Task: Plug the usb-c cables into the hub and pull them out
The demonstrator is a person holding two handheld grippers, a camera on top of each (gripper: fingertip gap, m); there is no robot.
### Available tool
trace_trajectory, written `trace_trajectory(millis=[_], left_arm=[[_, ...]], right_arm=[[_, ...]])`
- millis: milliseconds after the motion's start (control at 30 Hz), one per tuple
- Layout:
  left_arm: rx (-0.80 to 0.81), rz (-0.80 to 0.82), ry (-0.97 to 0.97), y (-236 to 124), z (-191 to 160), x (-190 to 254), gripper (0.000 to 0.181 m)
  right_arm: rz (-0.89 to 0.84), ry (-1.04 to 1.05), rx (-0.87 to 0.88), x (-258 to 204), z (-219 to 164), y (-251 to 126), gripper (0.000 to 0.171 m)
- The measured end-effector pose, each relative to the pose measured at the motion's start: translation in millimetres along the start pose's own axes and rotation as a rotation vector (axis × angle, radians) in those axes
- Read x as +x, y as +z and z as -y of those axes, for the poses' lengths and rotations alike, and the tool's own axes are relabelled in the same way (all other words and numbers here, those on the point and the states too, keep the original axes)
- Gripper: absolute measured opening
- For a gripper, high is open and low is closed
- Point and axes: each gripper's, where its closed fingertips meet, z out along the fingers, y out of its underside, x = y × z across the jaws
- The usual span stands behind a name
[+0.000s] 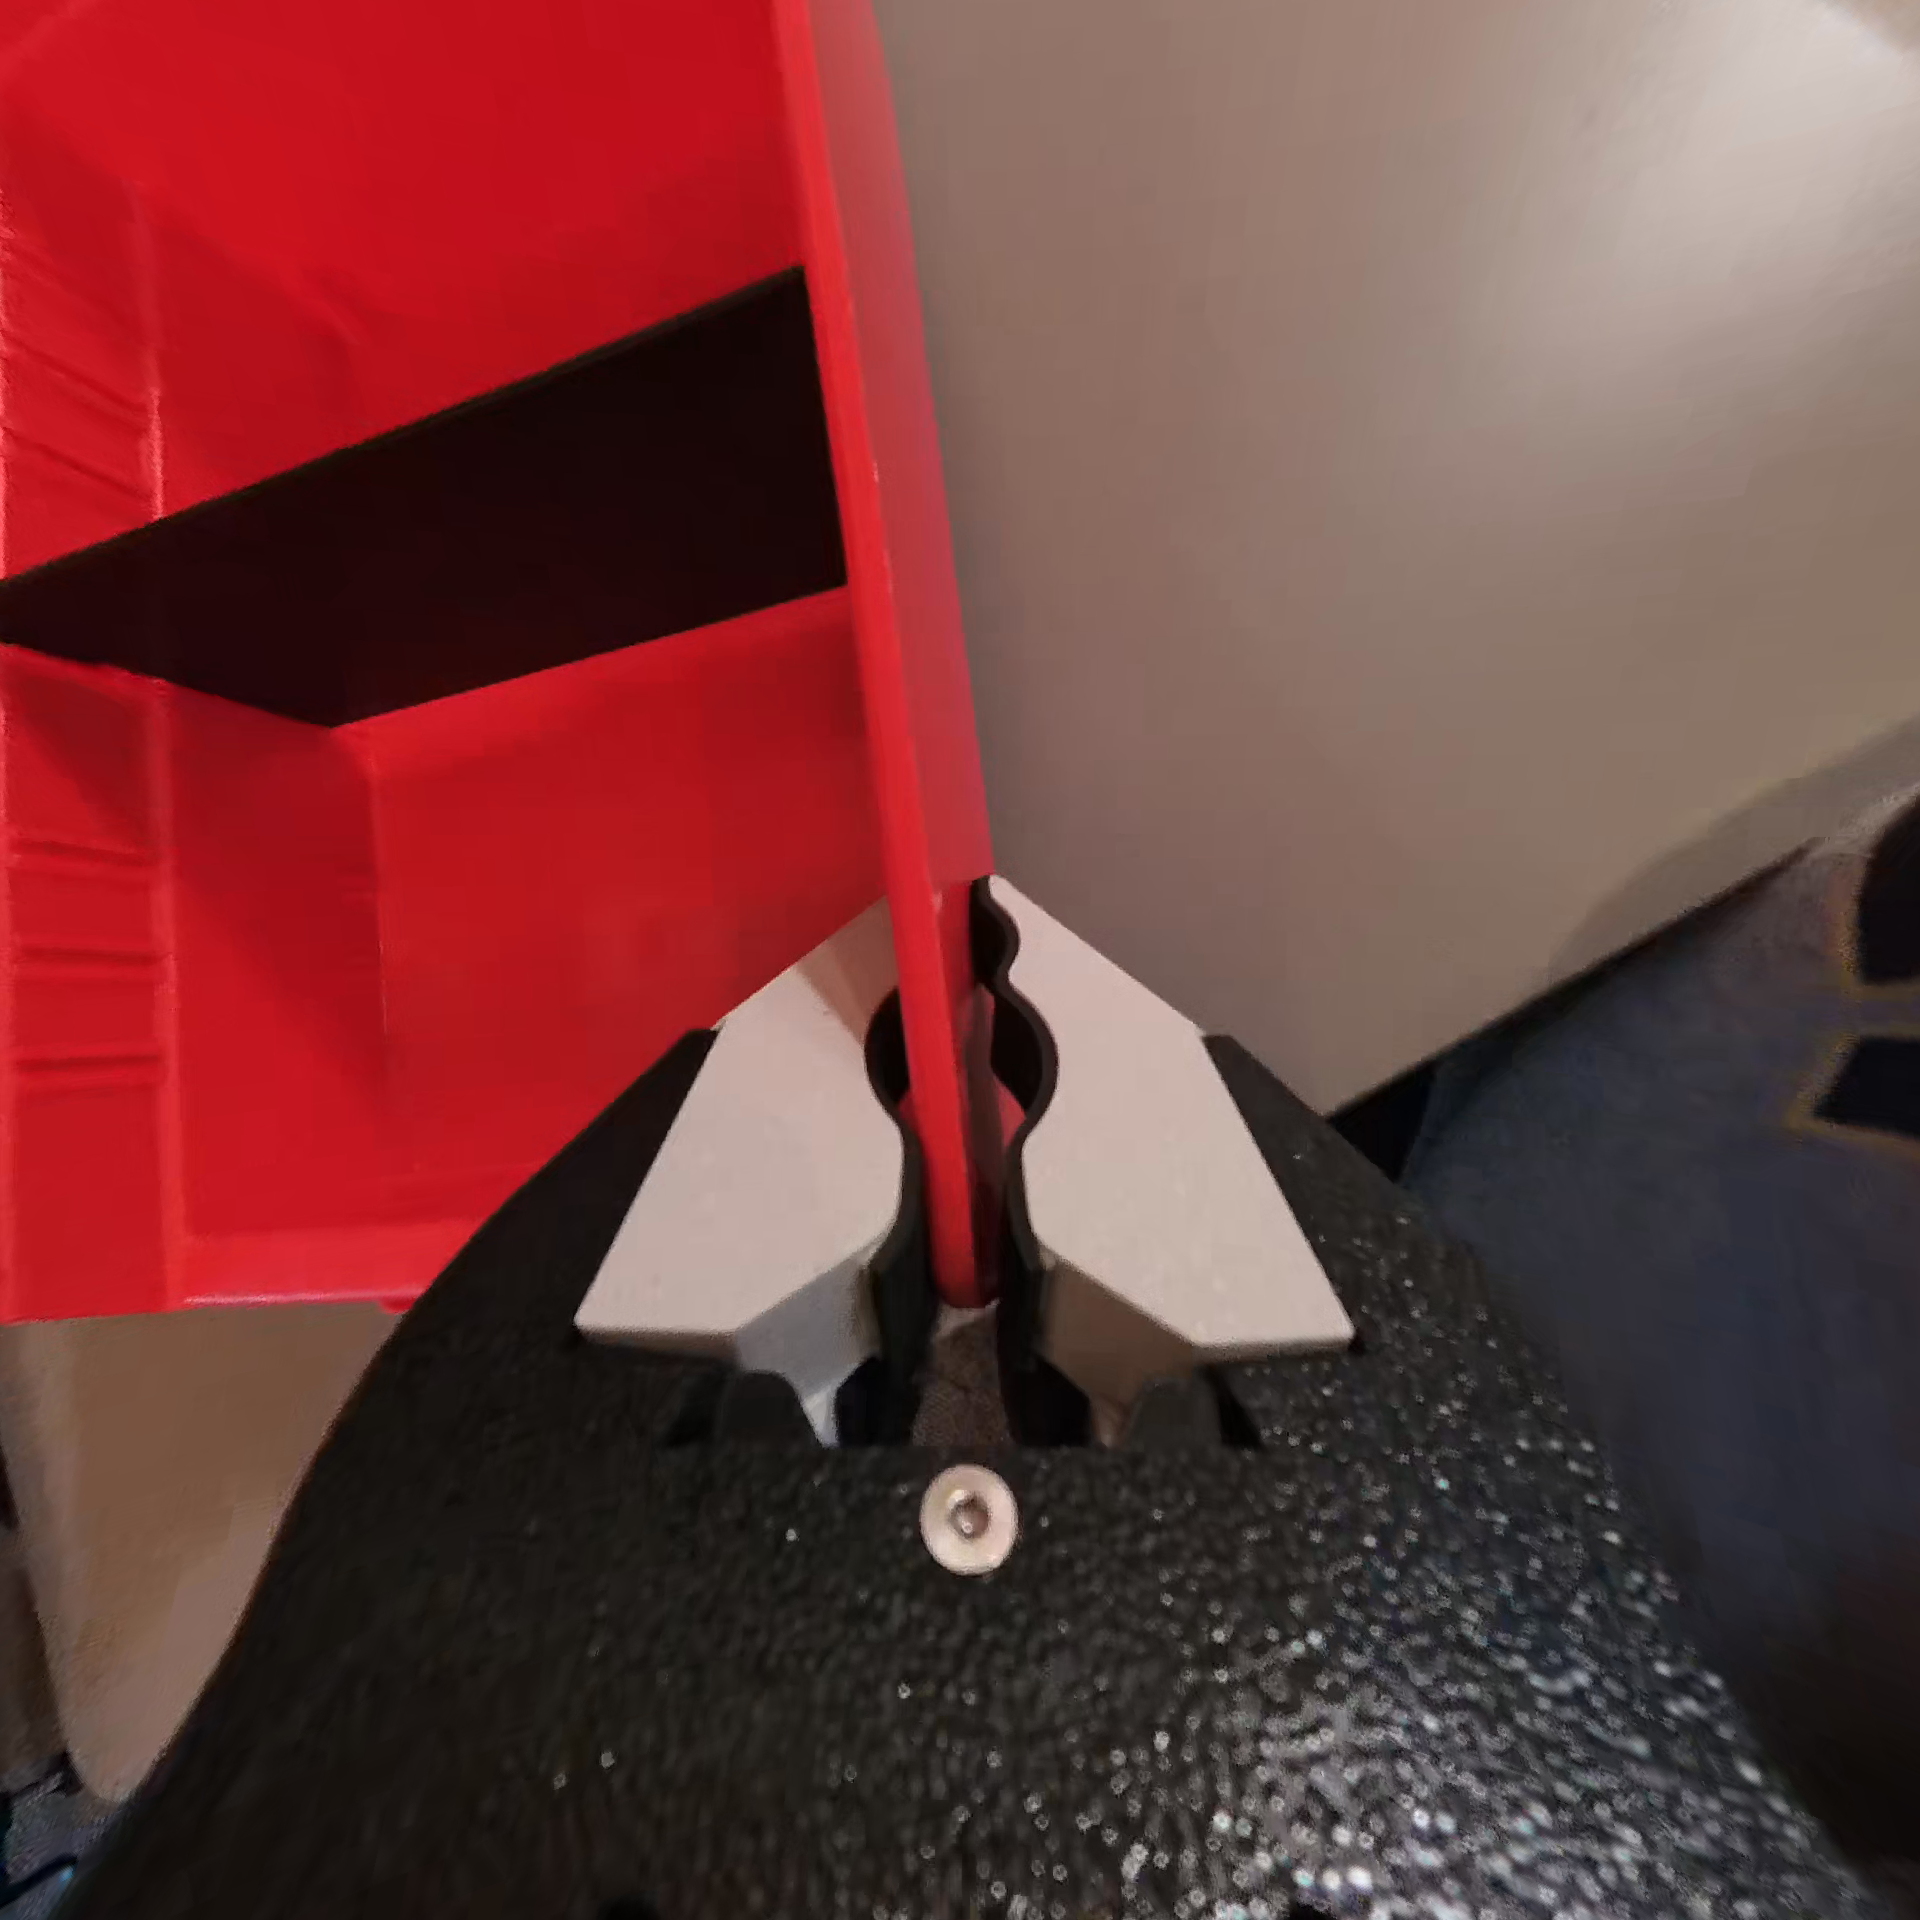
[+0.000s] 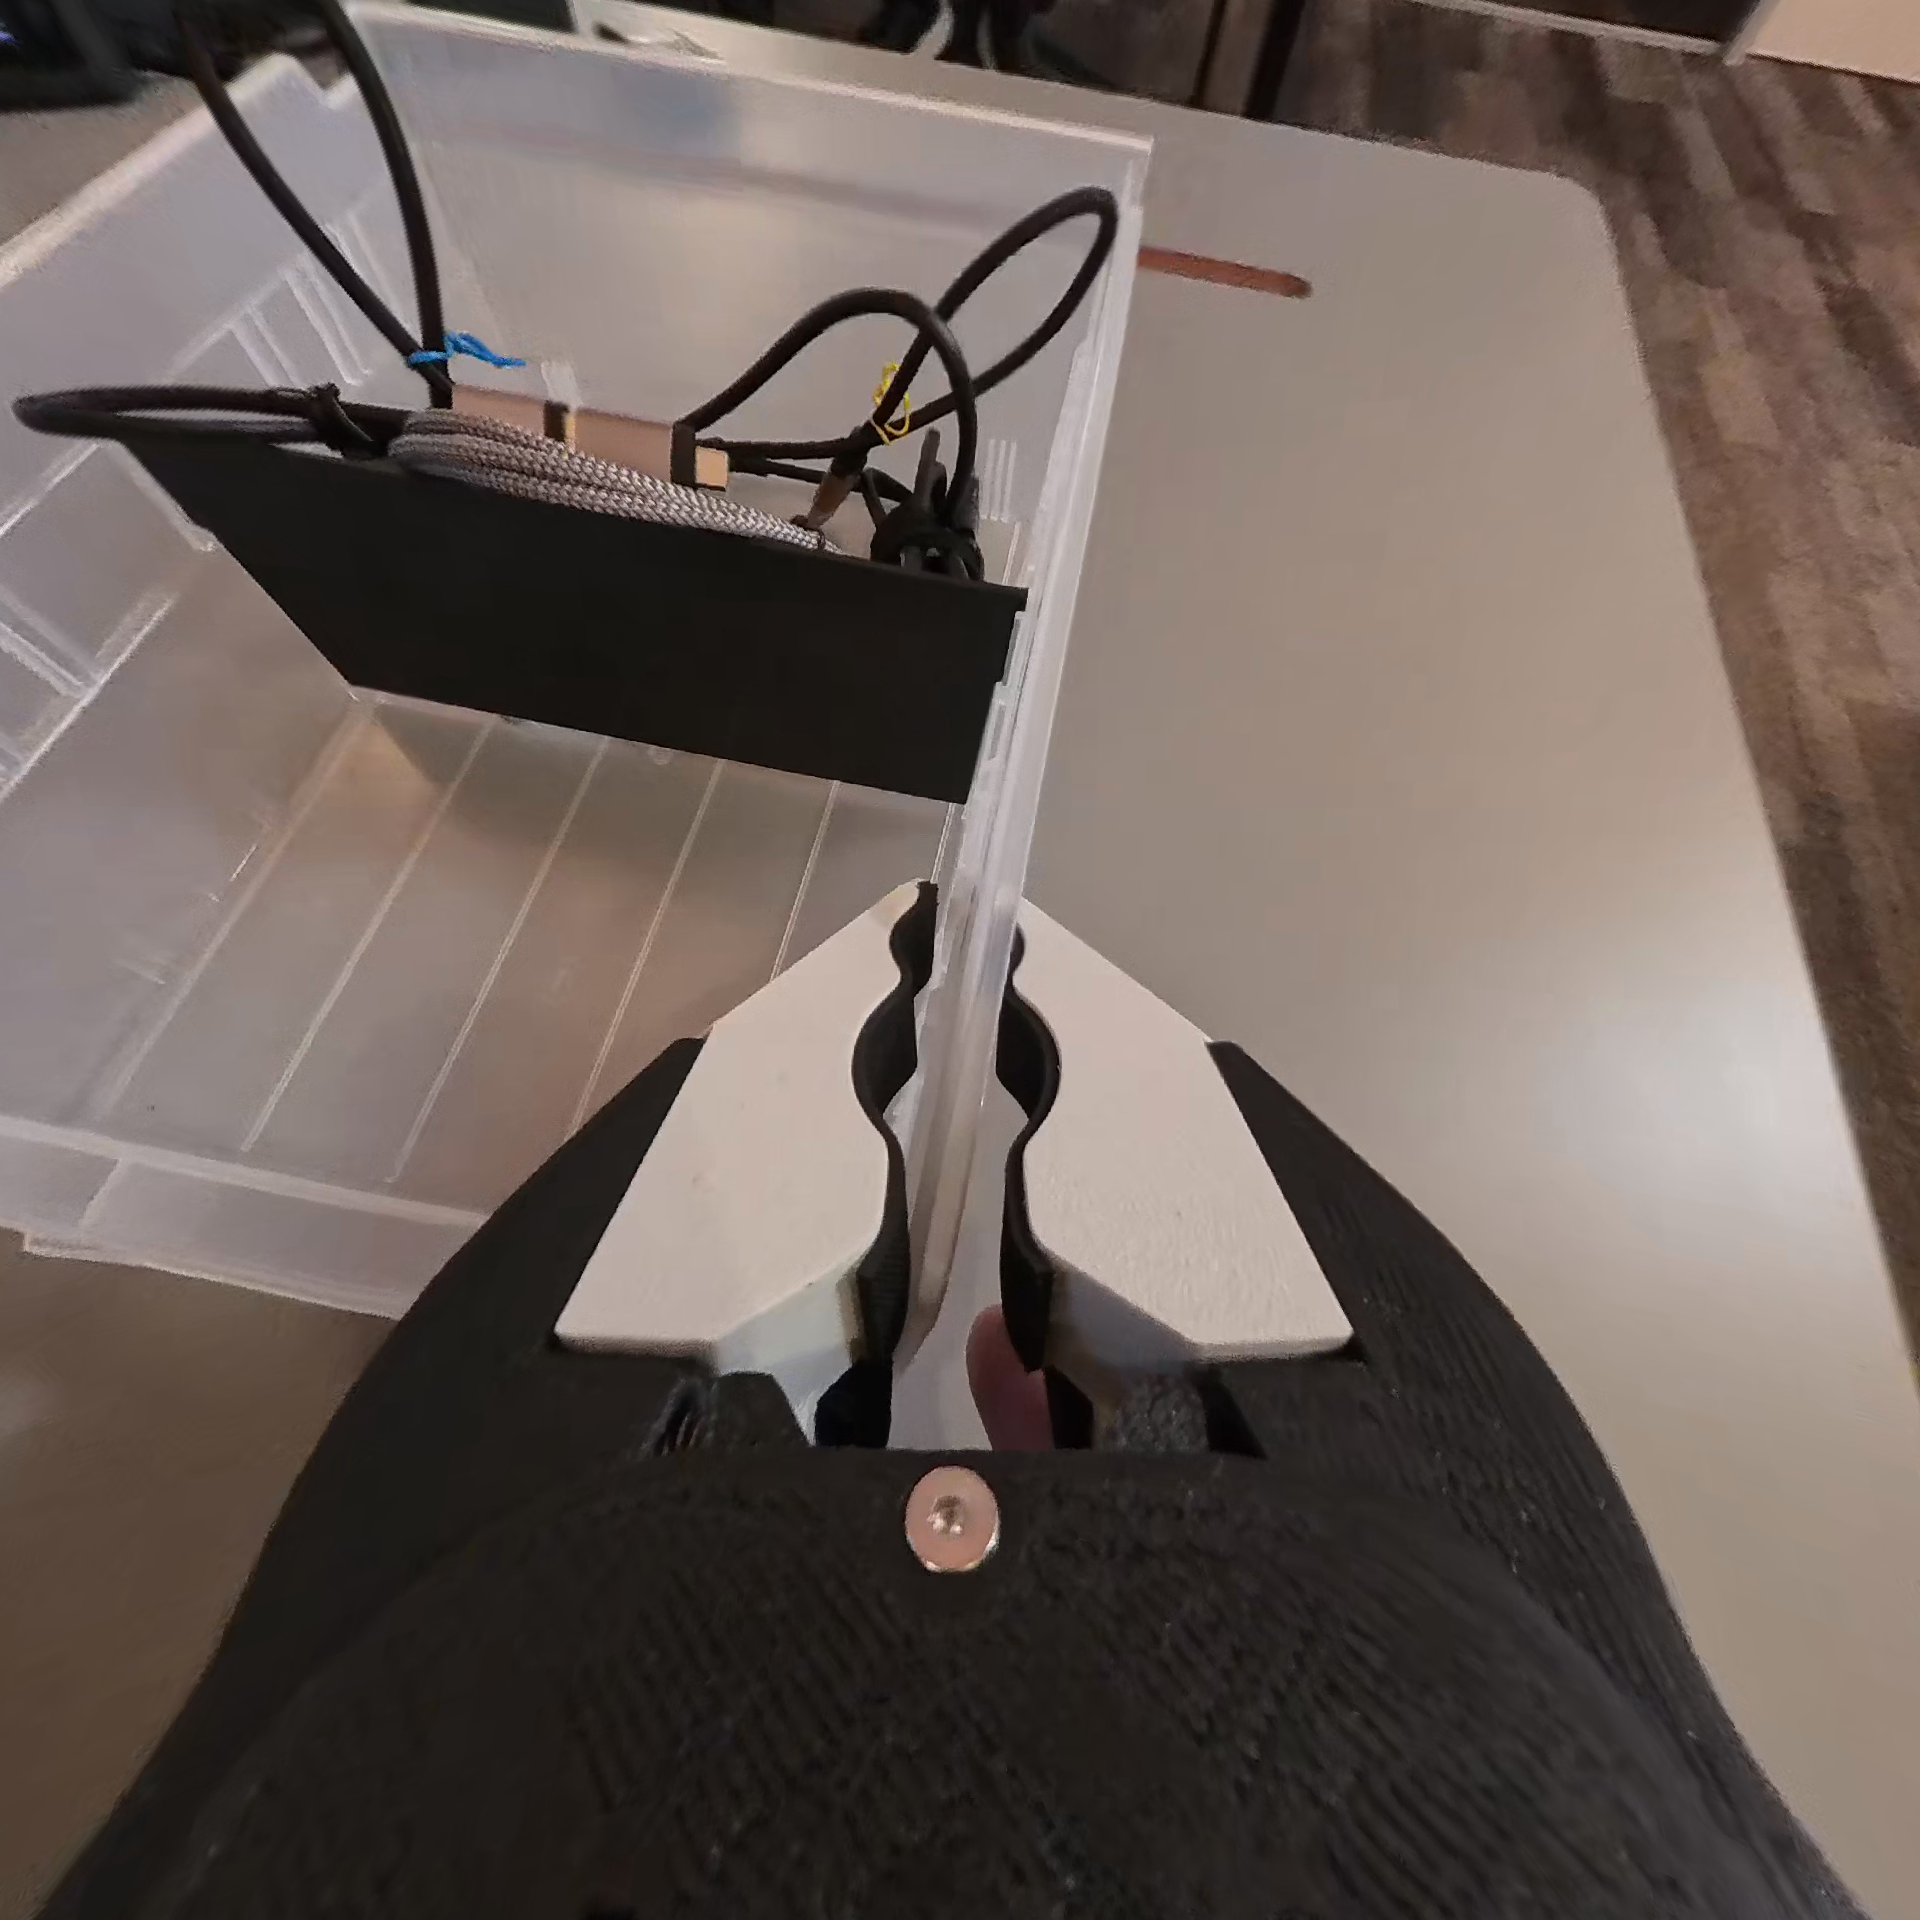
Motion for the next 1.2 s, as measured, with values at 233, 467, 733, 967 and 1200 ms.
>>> trace_trajectory(millis=[233,467,733,967,1200], left_arm=[[0.098,0.044,-0.013,-45.5,-17.1,2.5,0.003],[0.203,0.162,-0.12,-80.9,-10.5,-17.8,0.002],[0.516,0.215,0.014,-108.7,98.5,-15.2,0.002],[0.718,-0.122,0.271,-92.5,241.4,81.3,0.003],[0.636,-0.483,0.594,-33.0,347.4,237.6,0.003]], right_arm=[[0.15,-0.089,0.006,-71.4,33.4,47.0,0.008],[0.287,-0.178,0.03,-181.9,65.9,83.5,0.018],[0.176,-0.276,0.473,-231.8,130.0,45.8,0.089],[-0.153,-0.208,0.75,-102.7,100.9,-47.1,0.09],[-0.454,-0.073,0.884,-6.9,43.4,-115.8,0.082]])
